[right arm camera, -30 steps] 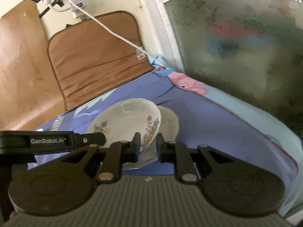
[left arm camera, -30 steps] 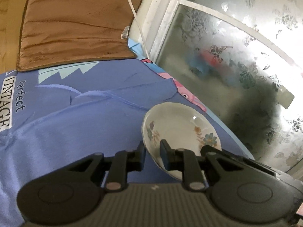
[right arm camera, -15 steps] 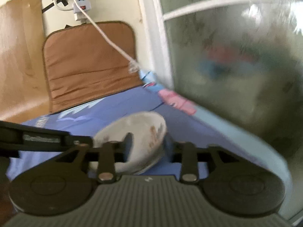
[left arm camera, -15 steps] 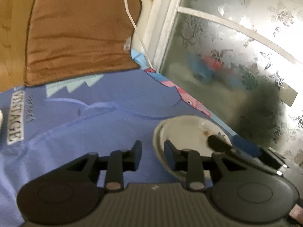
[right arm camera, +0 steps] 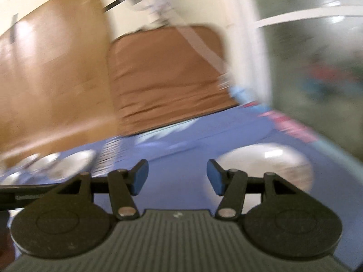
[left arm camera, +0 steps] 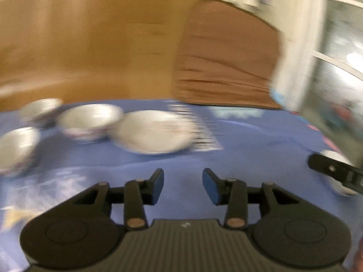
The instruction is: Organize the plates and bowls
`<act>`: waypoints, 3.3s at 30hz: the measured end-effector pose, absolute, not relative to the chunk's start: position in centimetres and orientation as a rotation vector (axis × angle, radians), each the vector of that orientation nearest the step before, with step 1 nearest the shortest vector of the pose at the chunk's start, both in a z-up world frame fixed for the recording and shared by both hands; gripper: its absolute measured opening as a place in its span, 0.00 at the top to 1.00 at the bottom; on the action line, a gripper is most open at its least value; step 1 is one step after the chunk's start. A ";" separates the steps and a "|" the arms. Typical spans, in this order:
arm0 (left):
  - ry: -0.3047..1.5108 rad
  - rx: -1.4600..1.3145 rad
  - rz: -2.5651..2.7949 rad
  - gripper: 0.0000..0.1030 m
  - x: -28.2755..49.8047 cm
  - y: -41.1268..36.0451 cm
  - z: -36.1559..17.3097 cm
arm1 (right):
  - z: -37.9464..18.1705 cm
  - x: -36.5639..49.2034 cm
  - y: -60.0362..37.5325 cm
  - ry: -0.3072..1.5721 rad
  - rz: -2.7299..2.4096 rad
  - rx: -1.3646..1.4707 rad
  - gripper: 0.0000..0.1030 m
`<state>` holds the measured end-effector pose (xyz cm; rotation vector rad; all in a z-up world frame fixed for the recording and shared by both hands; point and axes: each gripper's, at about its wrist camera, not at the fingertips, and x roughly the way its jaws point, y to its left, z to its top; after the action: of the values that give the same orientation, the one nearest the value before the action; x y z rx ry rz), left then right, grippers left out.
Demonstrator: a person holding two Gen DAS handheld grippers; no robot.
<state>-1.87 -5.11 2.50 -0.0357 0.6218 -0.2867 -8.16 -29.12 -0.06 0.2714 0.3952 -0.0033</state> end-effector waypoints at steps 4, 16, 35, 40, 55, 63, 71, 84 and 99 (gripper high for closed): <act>0.613 -0.034 -0.139 0.61 -1.5 -0.5 2.2 | 0.0 -6.2 -23.5 0.441 0.140 0.209 0.42; 0.626 -0.035 -0.087 0.52 -1.1 1.6 0.4 | -1.8 -3.7 -17.8 0.496 0.167 0.131 0.42; 0.550 -0.016 -0.077 0.19 -2.3 1.6 0.8 | -2.2 -4.2 -19.0 0.455 0.168 0.212 0.37; 0.529 -0.005 -0.079 0.14 -2.6 1.4 1.0 | -2.2 -4.3 -19.1 0.453 0.169 0.218 0.36; 0.524 -0.011 -0.084 0.10 -2.5 1.5 1.0 | -2.2 -4.1 -18.8 0.453 0.167 0.219 0.32; 0.522 -0.010 -0.085 0.09 -2.5 1.5 1.0 | -2.2 -4.1 -18.9 0.453 0.168 0.219 0.32; 0.521 -0.010 -0.086 0.08 -2.5 1.5 1.0 | -2.2 -4.1 -18.8 0.453 0.167 0.220 0.32; 0.513 -0.016 -0.090 0.06 -2.6 1.5 1.1 | -2.3 -4.1 -18.7 0.452 0.171 0.222 0.32; 0.504 -0.028 -0.096 0.03 -2.7 1.7 1.1 | -2.3 -4.1 -18.5 0.454 0.170 0.247 0.31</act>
<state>-2.69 1.71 1.08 -0.0283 0.5042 -0.0961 -4.08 -18.54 -2.31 0.2470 0.4538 0.1698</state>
